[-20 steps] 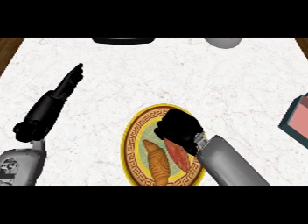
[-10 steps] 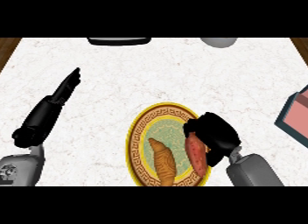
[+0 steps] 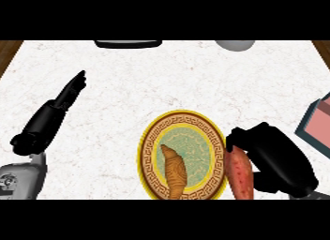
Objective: Pick the sweet potato from the plate and place it in the cardboard box
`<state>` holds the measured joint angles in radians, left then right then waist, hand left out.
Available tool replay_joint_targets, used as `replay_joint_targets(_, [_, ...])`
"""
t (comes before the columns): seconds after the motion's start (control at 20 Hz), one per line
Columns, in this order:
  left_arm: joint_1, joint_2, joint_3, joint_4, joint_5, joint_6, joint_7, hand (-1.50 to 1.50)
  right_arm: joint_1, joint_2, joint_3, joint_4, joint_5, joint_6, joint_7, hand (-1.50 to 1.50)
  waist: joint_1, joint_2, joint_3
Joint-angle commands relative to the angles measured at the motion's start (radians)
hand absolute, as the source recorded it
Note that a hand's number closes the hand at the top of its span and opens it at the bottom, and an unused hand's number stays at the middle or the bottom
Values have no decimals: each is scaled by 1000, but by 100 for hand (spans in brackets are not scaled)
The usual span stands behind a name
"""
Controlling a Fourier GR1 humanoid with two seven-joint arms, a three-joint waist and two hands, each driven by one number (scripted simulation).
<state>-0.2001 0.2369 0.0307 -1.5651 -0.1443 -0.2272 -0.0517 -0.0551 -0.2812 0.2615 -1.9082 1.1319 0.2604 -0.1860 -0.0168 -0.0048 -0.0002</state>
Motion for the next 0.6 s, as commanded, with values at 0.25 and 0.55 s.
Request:
replay_joint_targets(0.25, [5, 9, 12, -10, 8, -15, 3, 0, -5, 79, -327, -300, -220, 112, 227, 150, -3, 0, 0])
replay_joint_targets(0.55, [29, -13, -17, -39, -14, -6, -11, 0, -231, 50, -572, -162, -304, 135, 387, 150, 24, 4, 0])
